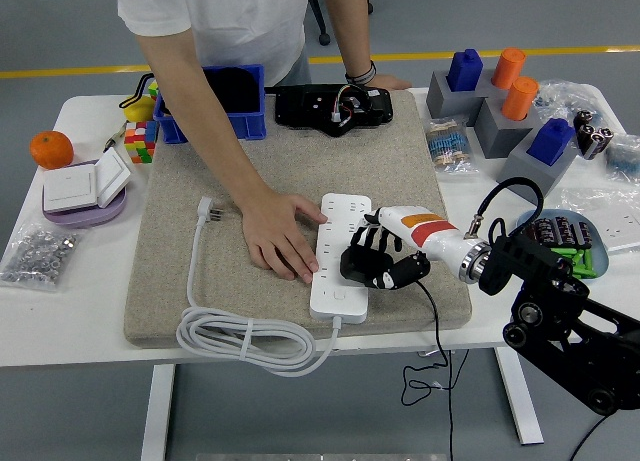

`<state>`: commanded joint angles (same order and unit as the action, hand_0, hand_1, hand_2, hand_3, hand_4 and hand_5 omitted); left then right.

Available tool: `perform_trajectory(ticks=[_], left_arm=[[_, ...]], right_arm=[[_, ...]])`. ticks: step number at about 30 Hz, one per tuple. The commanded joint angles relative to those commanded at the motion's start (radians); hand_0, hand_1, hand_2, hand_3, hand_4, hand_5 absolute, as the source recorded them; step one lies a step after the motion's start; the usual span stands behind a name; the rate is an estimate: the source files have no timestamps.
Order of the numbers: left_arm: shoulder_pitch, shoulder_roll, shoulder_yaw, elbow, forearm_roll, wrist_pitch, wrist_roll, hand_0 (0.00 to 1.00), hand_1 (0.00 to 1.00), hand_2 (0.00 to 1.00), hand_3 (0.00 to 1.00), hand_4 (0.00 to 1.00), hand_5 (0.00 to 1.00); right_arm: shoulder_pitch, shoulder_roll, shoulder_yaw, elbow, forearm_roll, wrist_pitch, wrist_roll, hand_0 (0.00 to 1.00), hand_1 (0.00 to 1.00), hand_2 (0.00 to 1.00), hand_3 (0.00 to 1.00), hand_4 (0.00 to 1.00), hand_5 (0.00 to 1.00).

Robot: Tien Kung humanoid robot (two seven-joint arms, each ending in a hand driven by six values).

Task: Press the white button,pick up the black plug,place it near the board,insert it into the board

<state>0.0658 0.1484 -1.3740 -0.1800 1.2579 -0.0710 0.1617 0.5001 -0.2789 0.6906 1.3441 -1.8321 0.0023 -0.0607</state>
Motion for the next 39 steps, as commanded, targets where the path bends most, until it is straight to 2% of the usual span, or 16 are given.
perform_trajectory(ticks=[1,6,7,22,24,25,29,30,31,36,37,39], left_arm=[[0.0,0.0,-0.001,0.0,0.0,0.0,0.0,0.704,0.699,0.67,0.712,0.721,0.285],[0.002,-0.001,-0.002,0.0,0.002,0.0,0.001,0.704,0.699,0.67,0.712,0.721,0.285],[0.002,-0.001,-0.002,0.0,0.002,0.0,0.001,0.704,0.699,0.67,0.711,0.72,0.285],[0.0,-0.002,-0.003,0.0,0.001,0.0,0.0,0.704,0.699,0.671,0.711,0.721,0.285],[0.0,-0.003,-0.003,0.0,0.001,0.0,0.0,0.704,0.699,0.671,0.711,0.721,0.285],[0.0,-0.004,-0.003,0.0,0.001,0.0,0.0,0.705,0.699,0.671,0.712,0.721,0.286],[0.001,-0.003,-0.003,0.0,0.001,0.0,-0.001,0.705,0.699,0.671,0.712,0.721,0.286],[0.001,-0.003,-0.003,0.0,0.002,0.0,0.0,0.705,0.699,0.671,0.712,0.721,0.286],[0.002,-0.004,-0.005,0.0,0.003,0.0,0.0,0.704,0.699,0.67,0.711,0.721,0.284],[0.005,-0.004,-0.01,0.0,0.007,0.0,0.001,0.704,0.699,0.67,0.711,0.721,0.284],[0.005,-0.004,-0.013,0.0,0.01,0.0,0.001,0.705,0.698,0.67,0.711,0.721,0.285],[0.004,-0.004,-0.013,0.0,0.01,-0.001,0.001,0.705,0.698,0.67,0.711,0.721,0.285]], right_arm=[[-0.001,0.0,0.0,-0.001,0.0,0.003,-0.001,0.401,0.505,0.57,0.612,0.998,0.207],[-0.003,-0.001,0.0,-0.003,-0.001,0.012,-0.004,0.401,0.505,0.57,0.612,0.998,0.207],[-0.003,-0.001,0.001,-0.003,-0.001,0.013,-0.004,0.411,0.505,0.572,0.611,0.998,0.173],[-0.007,-0.004,0.026,0.021,-0.001,0.019,0.004,0.413,0.508,0.571,0.613,0.998,0.168],[-0.014,-0.005,0.04,0.039,-0.005,0.021,0.0,0.413,0.508,0.571,0.613,0.998,0.168],[-0.018,-0.005,0.048,0.049,-0.006,0.022,-0.001,0.439,0.516,0.574,0.615,0.998,0.217],[-0.057,-0.009,0.103,0.113,-0.002,0.023,0.0,0.439,0.516,0.574,0.615,0.998,0.217],[-0.072,-0.011,0.12,0.132,0.005,0.02,0.007,0.439,0.516,0.574,0.615,0.998,0.217],[-0.084,-0.014,0.132,0.146,0.012,0.016,0.015,0.514,0.539,0.571,0.604,0.998,0.224],[-0.153,-0.033,0.181,0.197,0.073,-0.052,0.129,0.514,0.539,0.571,0.604,0.998,0.224],[-0.166,-0.036,0.188,0.2,0.088,-0.067,0.153,0.543,0.527,0.547,0.576,0.922,0.138],[-0.193,-0.044,0.197,0.202,0.122,-0.091,0.208,0.543,0.527,0.547,0.576,0.922,0.138]])
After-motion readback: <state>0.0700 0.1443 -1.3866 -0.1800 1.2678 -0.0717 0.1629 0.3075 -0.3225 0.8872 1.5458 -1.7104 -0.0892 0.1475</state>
